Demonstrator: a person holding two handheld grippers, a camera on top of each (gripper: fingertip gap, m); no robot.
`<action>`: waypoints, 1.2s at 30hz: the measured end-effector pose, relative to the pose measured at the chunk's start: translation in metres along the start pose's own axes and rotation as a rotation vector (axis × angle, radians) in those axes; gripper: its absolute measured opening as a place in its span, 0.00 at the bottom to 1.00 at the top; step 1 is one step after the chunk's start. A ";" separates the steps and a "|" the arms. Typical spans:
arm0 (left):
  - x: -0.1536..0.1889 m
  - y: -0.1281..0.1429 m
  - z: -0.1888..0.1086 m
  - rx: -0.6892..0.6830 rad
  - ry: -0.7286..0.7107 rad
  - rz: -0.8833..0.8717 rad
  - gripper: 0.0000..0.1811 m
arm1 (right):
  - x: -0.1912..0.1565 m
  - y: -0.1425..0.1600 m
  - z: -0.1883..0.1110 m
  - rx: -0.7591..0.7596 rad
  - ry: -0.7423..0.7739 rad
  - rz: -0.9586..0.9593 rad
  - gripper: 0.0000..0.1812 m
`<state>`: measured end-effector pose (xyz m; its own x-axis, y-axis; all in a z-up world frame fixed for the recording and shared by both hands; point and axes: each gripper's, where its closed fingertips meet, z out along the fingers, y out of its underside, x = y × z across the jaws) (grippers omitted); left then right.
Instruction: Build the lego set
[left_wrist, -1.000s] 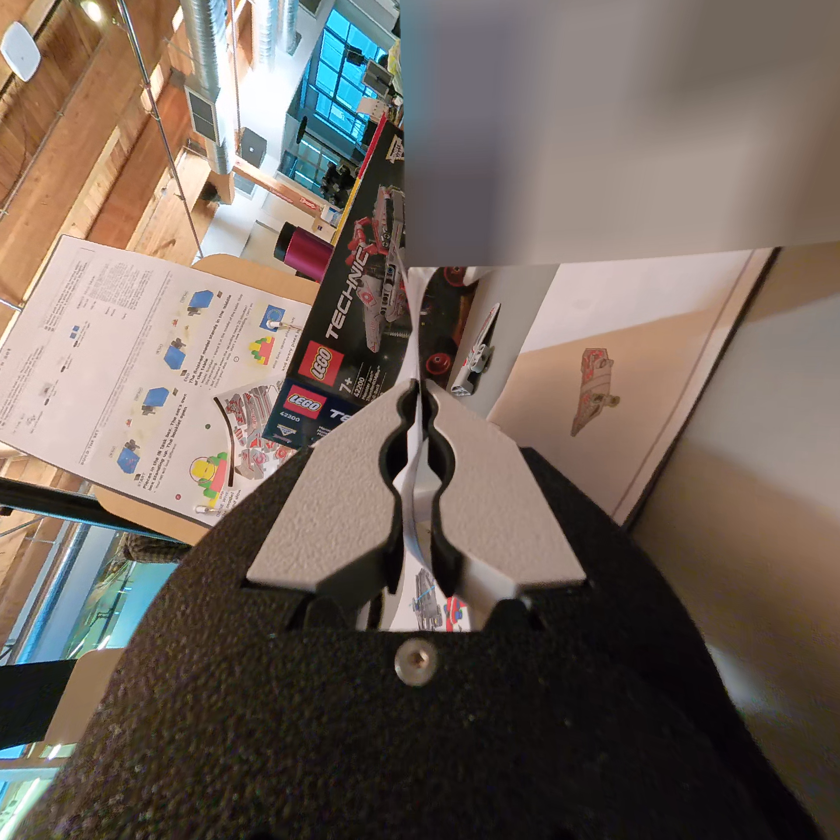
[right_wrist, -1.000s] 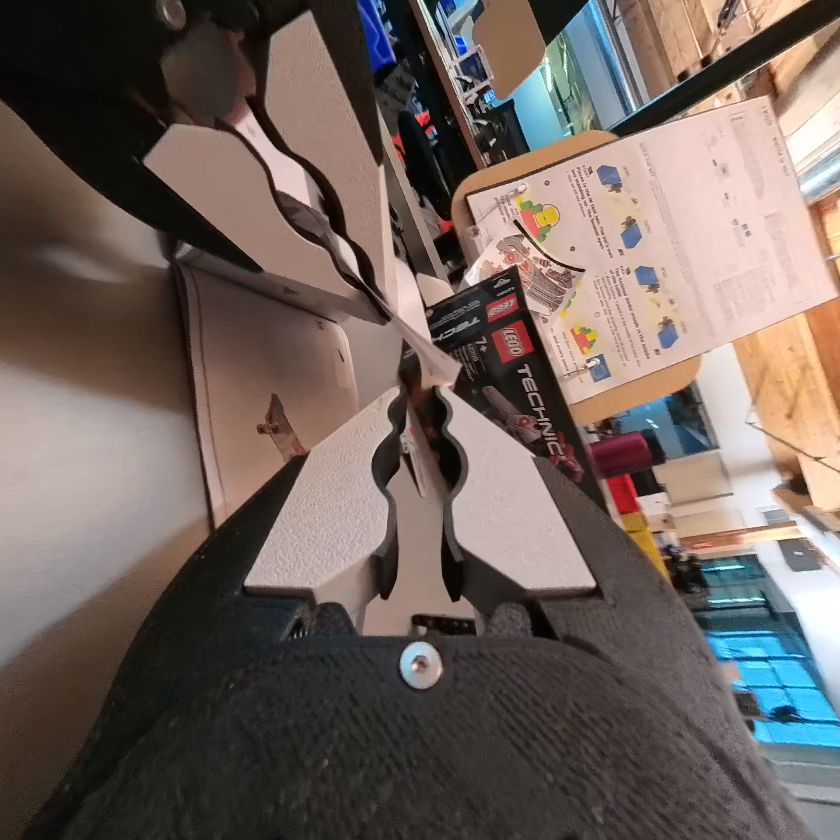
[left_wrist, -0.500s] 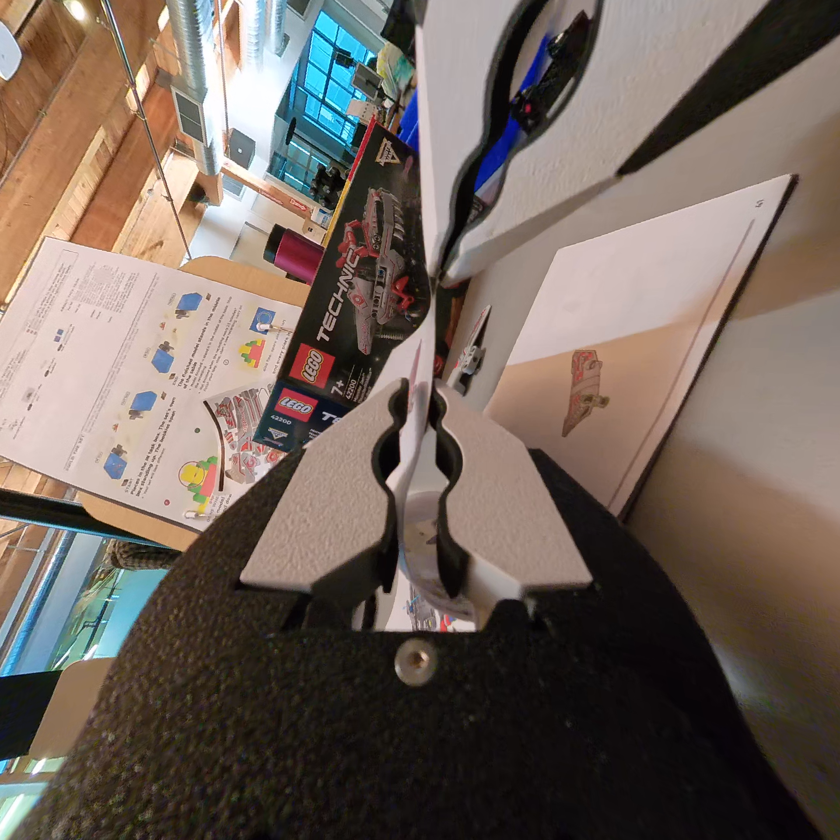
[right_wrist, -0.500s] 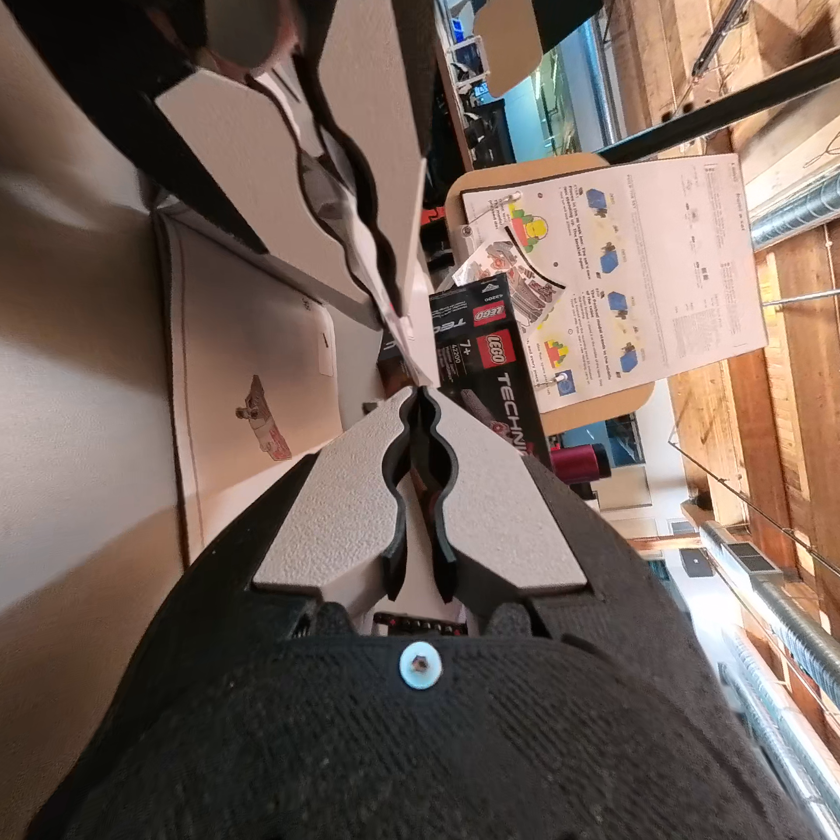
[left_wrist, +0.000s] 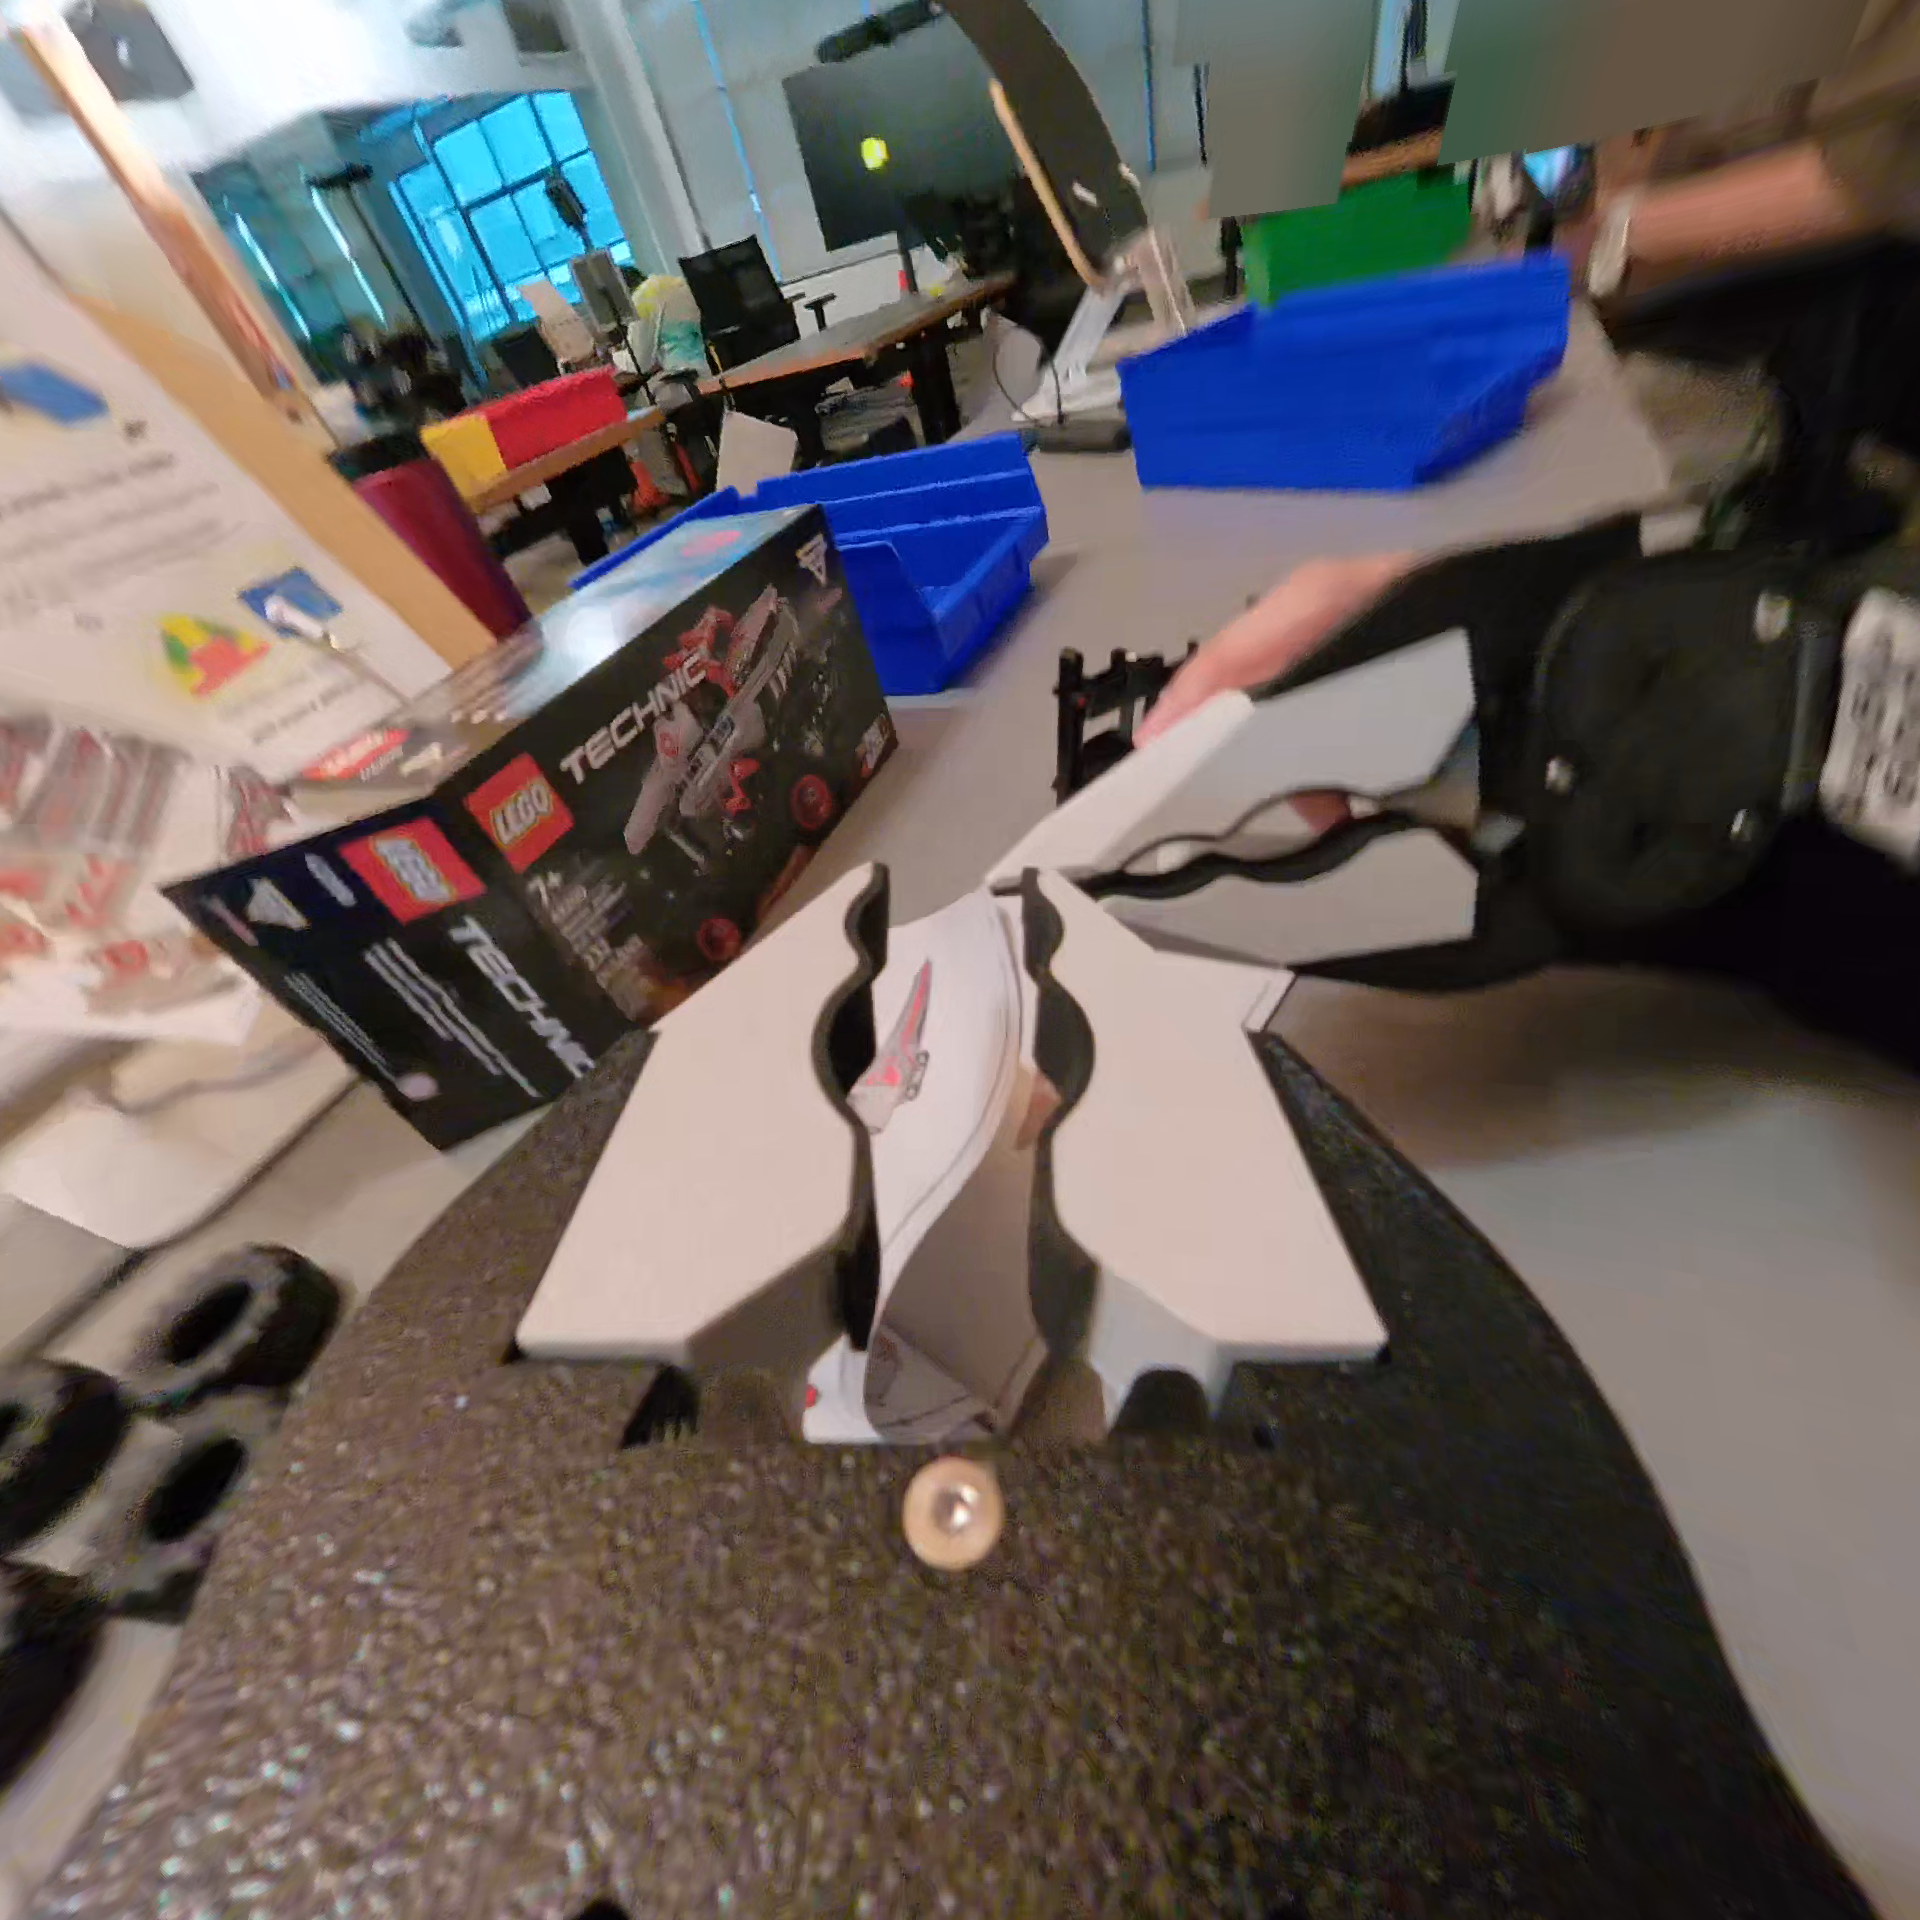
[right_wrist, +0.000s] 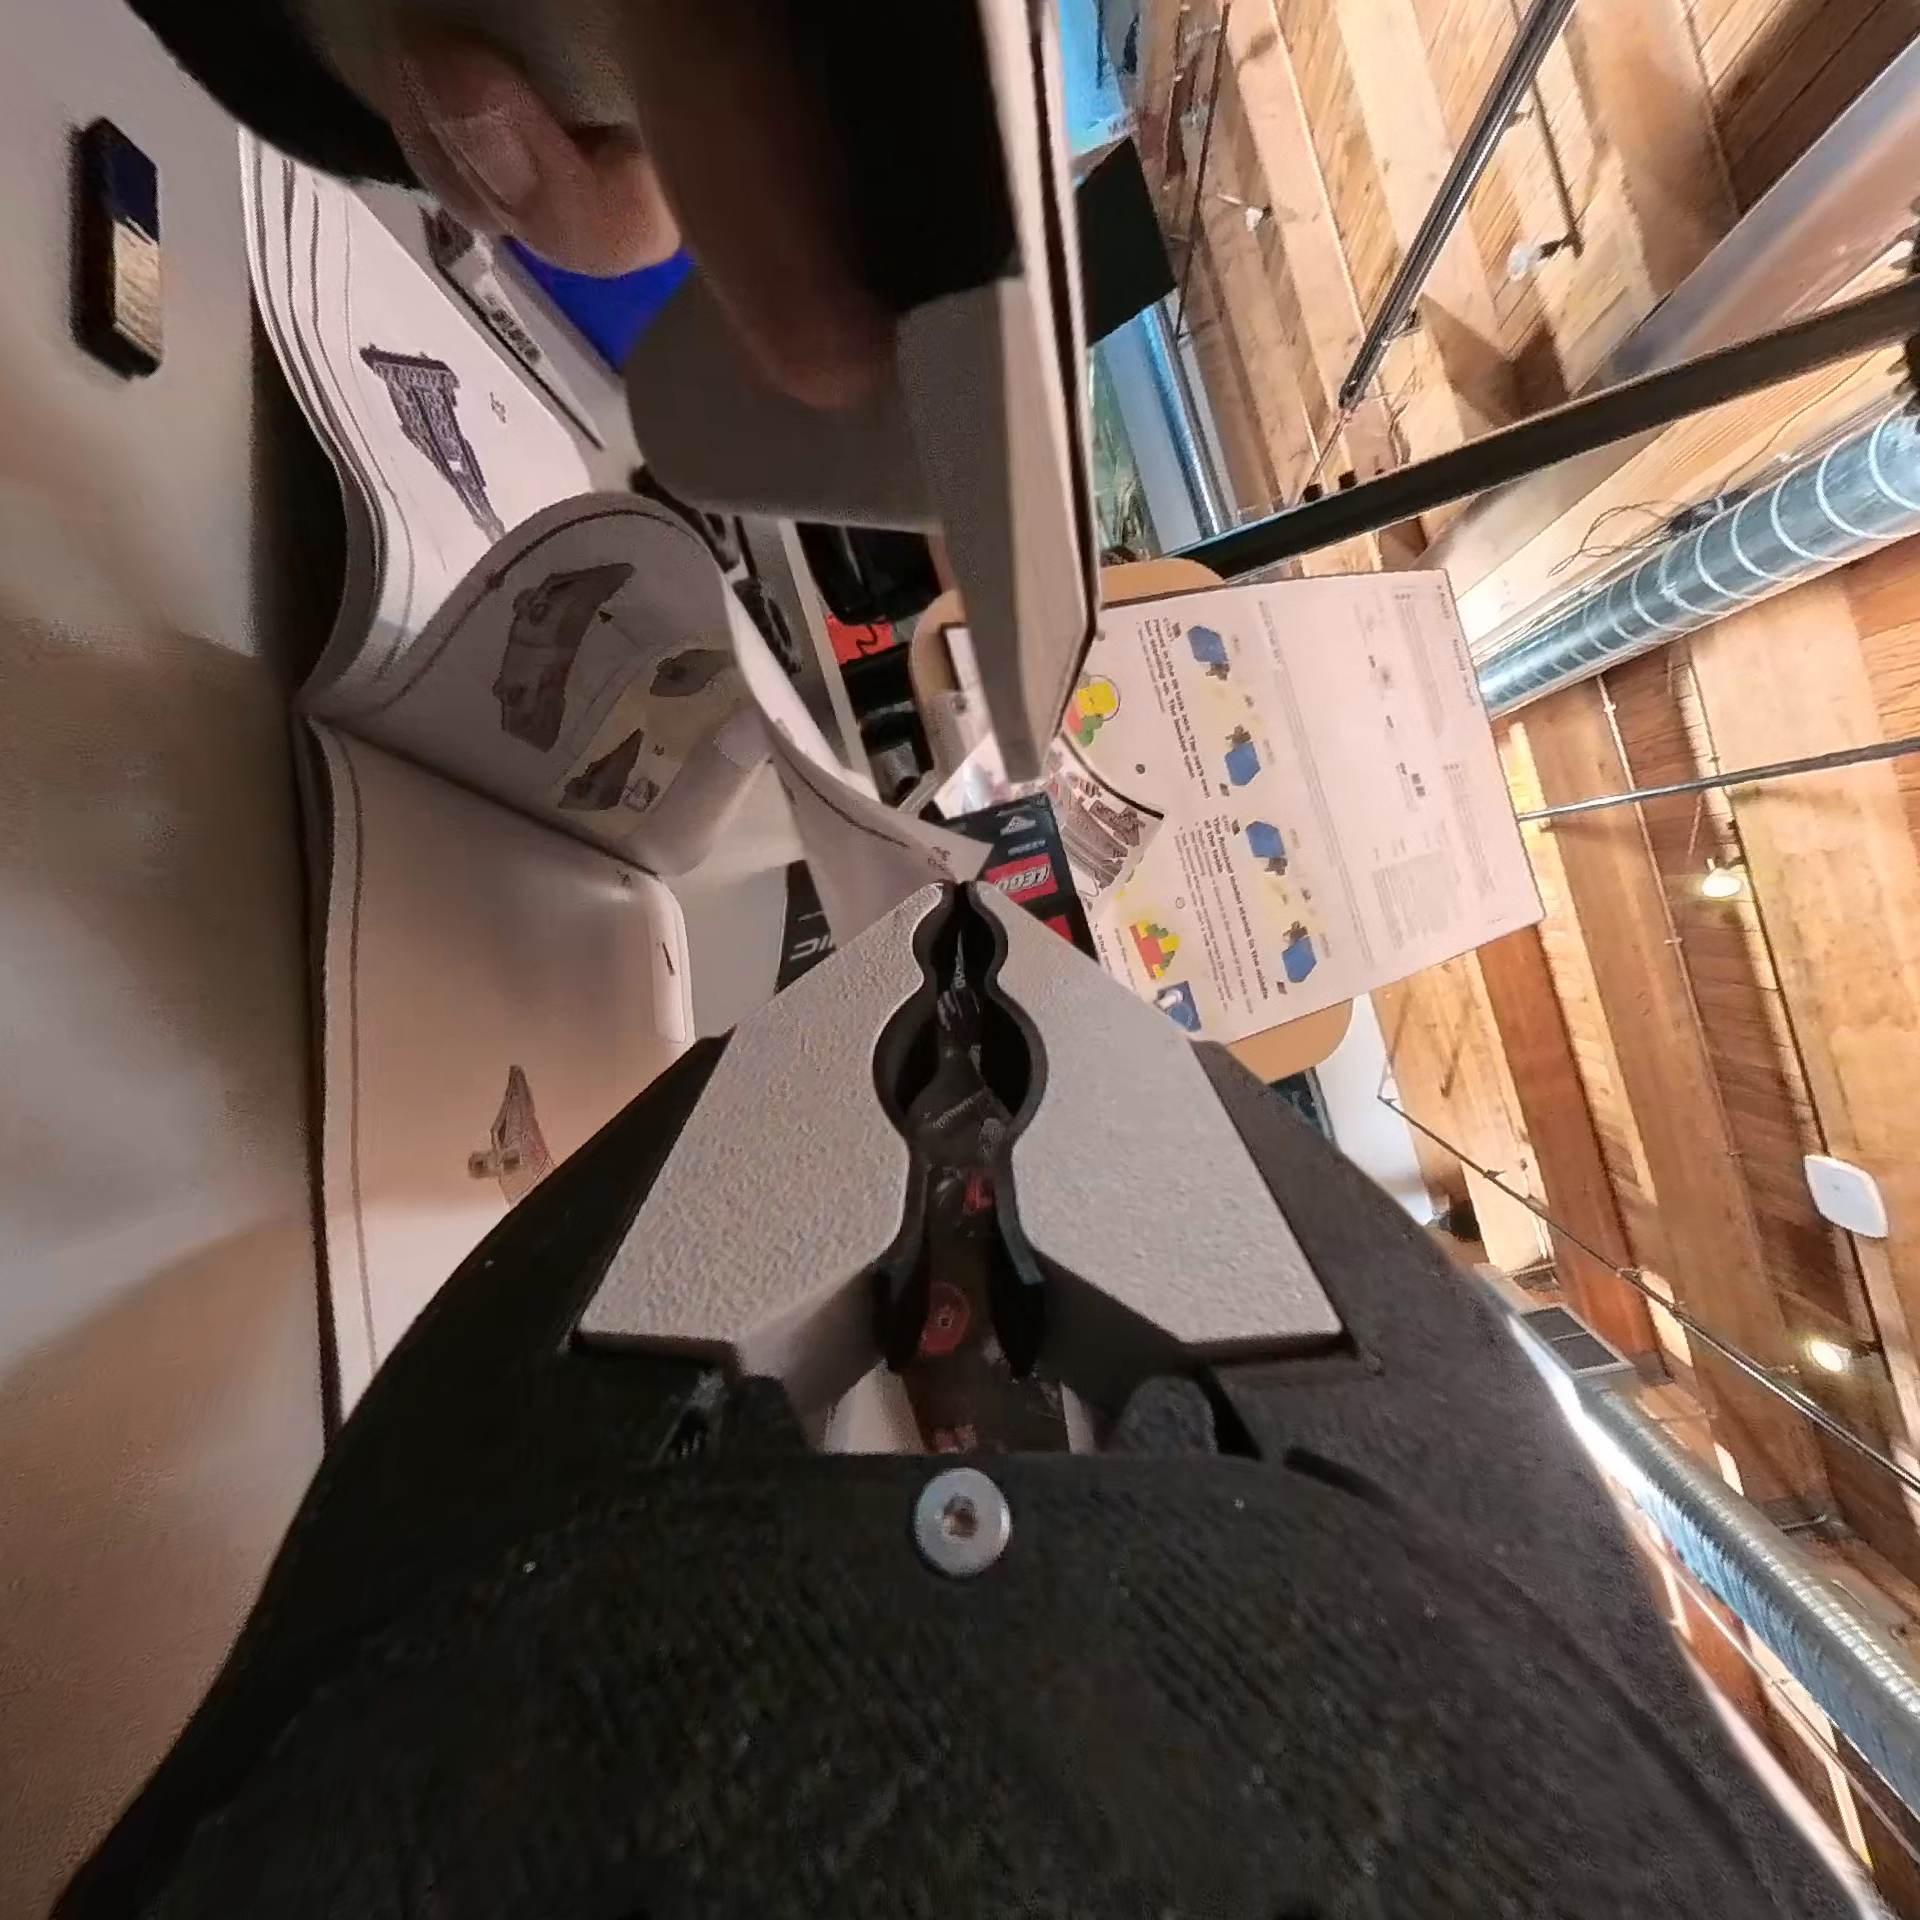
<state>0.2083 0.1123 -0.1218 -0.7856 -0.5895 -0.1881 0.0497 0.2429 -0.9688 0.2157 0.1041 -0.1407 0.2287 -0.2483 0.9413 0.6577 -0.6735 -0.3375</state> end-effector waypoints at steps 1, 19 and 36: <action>-0.003 0.001 -0.001 0.002 0.016 -0.074 0.11 | 0.000 -0.002 0.001 0.006 0.008 -0.005 0.00; 0.000 0.010 0.002 -0.027 0.077 -0.245 0.00 | 0.001 -0.010 0.002 0.008 0.033 -0.056 0.00; -0.102 0.125 -0.135 -0.533 -0.647 -0.133 0.00 | -0.011 0.104 -0.065 -0.422 -0.110 0.010 0.00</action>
<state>0.2115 0.3065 -0.2022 -0.2486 -0.9240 -0.2906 -0.4427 0.3752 -0.8143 0.2350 -0.0085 -0.1870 0.3232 -0.1960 0.9258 0.3091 -0.9028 -0.2990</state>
